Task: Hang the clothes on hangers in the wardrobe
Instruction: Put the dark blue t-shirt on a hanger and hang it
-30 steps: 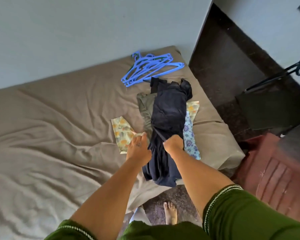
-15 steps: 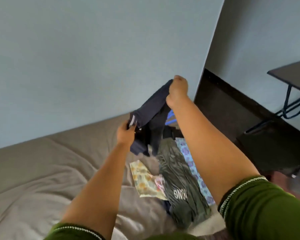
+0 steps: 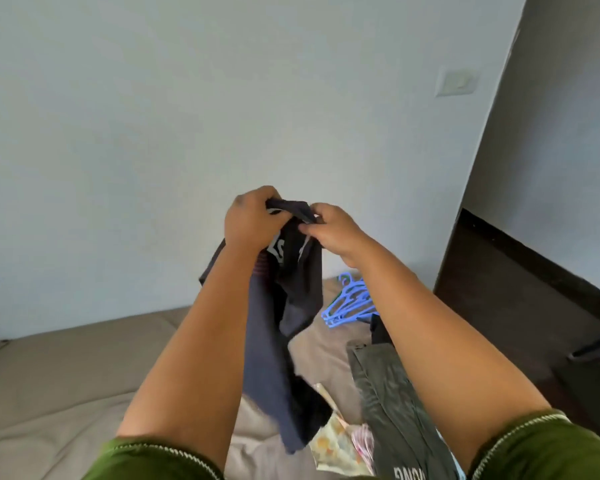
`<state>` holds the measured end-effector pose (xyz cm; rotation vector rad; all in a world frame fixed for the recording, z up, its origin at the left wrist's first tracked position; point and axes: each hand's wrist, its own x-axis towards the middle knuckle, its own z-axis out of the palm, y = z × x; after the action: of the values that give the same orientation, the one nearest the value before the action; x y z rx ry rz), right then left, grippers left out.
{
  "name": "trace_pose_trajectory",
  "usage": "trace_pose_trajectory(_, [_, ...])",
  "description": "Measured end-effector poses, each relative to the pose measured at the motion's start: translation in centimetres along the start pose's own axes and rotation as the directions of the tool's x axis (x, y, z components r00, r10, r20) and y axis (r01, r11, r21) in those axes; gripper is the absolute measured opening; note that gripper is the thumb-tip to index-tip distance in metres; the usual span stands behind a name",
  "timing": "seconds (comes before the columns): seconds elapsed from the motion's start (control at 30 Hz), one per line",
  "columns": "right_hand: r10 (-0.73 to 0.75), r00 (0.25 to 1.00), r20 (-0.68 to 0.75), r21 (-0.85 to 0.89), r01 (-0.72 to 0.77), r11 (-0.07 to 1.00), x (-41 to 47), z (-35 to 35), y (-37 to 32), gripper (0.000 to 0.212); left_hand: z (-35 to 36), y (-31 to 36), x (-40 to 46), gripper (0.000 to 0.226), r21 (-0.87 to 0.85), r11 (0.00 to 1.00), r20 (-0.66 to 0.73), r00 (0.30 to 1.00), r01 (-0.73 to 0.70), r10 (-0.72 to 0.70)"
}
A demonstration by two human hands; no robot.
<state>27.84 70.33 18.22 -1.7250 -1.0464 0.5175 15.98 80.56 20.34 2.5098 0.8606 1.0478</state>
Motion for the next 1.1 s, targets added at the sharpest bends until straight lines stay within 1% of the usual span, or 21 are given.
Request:
trace_pose_trajectory(0.03, [-0.011, 0.999, -0.046, -0.059, 0.008, 0.998, 0.3, -0.1, 0.3, 0.012, -0.2, -0.6, 0.3, 0.01, 0.037, 0.999, 0.019, 1.0, -0.006, 0.005])
trace_pose_trajectory(0.13, [-0.063, 0.996, -0.061, -0.244, 0.046, 0.969, 0.8, -0.4, 1.2, 0.023, -0.1, -2.5, 0.7, 0.02, 0.166, 0.984, 0.205, 0.978, -0.071, 0.036])
trace_pose_trajectory(0.2, [-0.115, 0.99, -0.082, -0.36, 0.079, 0.93, 0.8, -0.3, 1.7, 0.029, 0.3, -3.4, 0.6, 0.025, 0.166, 0.985, 0.255, 0.967, -0.038, -0.006])
trace_pose_trajectory(0.27, [-0.156, 0.979, -0.132, -0.539, 0.061, 0.84, 0.8, 0.1, 3.2, 0.028, 0.6, -3.9, 0.1, 0.028, 0.074, 0.996, 0.168, 0.984, 0.042, -0.054])
trace_pose_trajectory(0.3, [-0.116, 0.983, -0.14, -0.635, 0.0, 0.773, 0.7, 0.3, 4.1, 0.03, 0.5, -4.1, -0.1, 0.03, 0.01, 0.994, 0.092, 0.99, 0.11, -0.11])
trace_pose_trajectory(0.37, [0.116, 0.991, -0.072, -0.761, -0.13, 0.635, 0.4, 0.6, 6.3, 0.032, 0.1, -5.1, -0.6, 0.035, -0.165, 0.948, -0.015, 0.961, 0.271, -0.277])
trace_pose_trajectory(0.43, [0.304, 0.953, 0.008, -0.706, -0.21, 0.676, 0.0, 0.8, 8.8, 0.03, 0.3, -6.6, -1.2, 0.025, -0.197, 0.895, 0.057, 0.917, 0.399, -0.396])
trace_pose_trajectory(0.47, [0.329, 0.944, 0.007, -0.588, -0.263, 0.765, -0.1, 0.8, 9.8, 0.027, 0.8, -7.4, -1.6, 0.015, -0.102, 0.907, 0.149, 0.908, 0.409, -0.392])
trace_pose_trajectory(0.5, [0.339, 0.94, -0.045, -0.408, -0.327, 0.853, 0.1, 0.8, 10.6, 0.027, 1.7, -8.0, -2.0, 0.019, 0.026, 0.927, 0.267, 0.891, 0.375, -0.368])
trace_pose_trajectory(0.53, [0.354, 0.927, -0.121, -0.237, -0.373, 0.897, 0.4, 0.8, 11.5, 0.028, 2.9, -8.5, -2.6, 0.033, 0.145, 0.937, 0.406, 0.844, 0.318, -0.35])
trace_pose_trajectory(0.57, [0.371, 0.91, -0.184, -0.149, -0.399, 0.905, 0.7, 0.7, 12.8, 0.026, 4.3, -8.9, -3.3, 0.042, 0.23, 0.935, 0.529, 0.771, 0.271, -0.354])
trace_pose_trajectory(0.6, [0.378, 0.9, -0.217, -0.188, -0.418, 0.889, 1.0, 0.6, 14.5, 0.024, 6.1, -9.4, -4.1, 0.043, 0.264, 0.932, 0.619, 0.698, 0.248, -0.361])
trace_pose_trajectory(0.67, [0.453, 0.882, -0.131, -0.468, -0.458, 0.756, 0.7, 0.6, 19.1, 0.021, 9.7, -10.4, -6.0, 0.04, 0.261, 0.913, 0.709, 0.58, 0.312, -0.401])
trace_pose_trajectory(0.7, [0.524, 0.85, -0.048, -0.57, -0.454, 0.685, 0.3, 0.7, 21.4, 0.023, 11.4, -10.7, -7.0, 0.041, 0.248, 0.888, 0.731, 0.526, 0.388, -0.434])
trace_pose_trajectory(0.73, [0.601, 0.798, 0.04, -0.578, -0.472, 0.665, 0.3, 0.8, 24.0, 0.031, 13.2, -10.9, -7.8, 0.041, 0.226, 0.856, 0.747, 0.482, 0.464, -0.459])
trace_pose_trajectory(0.8, [0.705, 0.68, 0.2, -0.366, -0.616, 0.698, 0.4, 1.1, 27.9, 0.06, 17.0, -11.0, -9.1, 0.041, 0.181, 0.794, 0.741, 0.451, 0.58, -0.498])
trace_pose_trajectory(0.87, [0.718, 0.665, 0.206, -0.211, -0.686, 0.696, 1.8, 1.6, 32.3, 0.079, 20.7, -11.1, -9.6, 0.041, 0.19, 0.737, 0.672, 0.461, 0.649, -0.579])
trace_pose_trajectory(0.9, [0.725, 0.661, 0.195, -0.181, -0.702, 0.689, 2.9, 2.0, 34.4, 0.076, 22.5, -11.2, -9.6, 0.041, 0.197, 0.694, 0.63, 0.453, 0.693, -0.631])
trace_pose_trajectory(0.97, [0.731, 0.665, 0.15, -0.22, -0.699, 0.681, 5.6, 2.8, 37.5, 0.049, 26.0, -12.0, -9.2, 0.045, 0.167, 0.601, 0.565, 0.424, 0.781, -0.708])
trace_pose_trajectory(1.03, [0.696, 0.711, 0.105, -0.453, -0.589, 0.67, 9.0, 3.7, 41.1, 0.024, 29.6, -13.6, -8.4, 0.047, 0.13, 0.547, 0.534, 0.407, 0.827, -0.741])
trace_pose_trajectory(1.1, [0.618, 0.782, 0.08, -0.634, -0.439, 0.637, 12.7, 4.9, 44.3, 0.031, 32.4, -15.3, -7.4, 0.044, 0.107, 0.551, 0.522, 0.425, 0.828, -0.74])
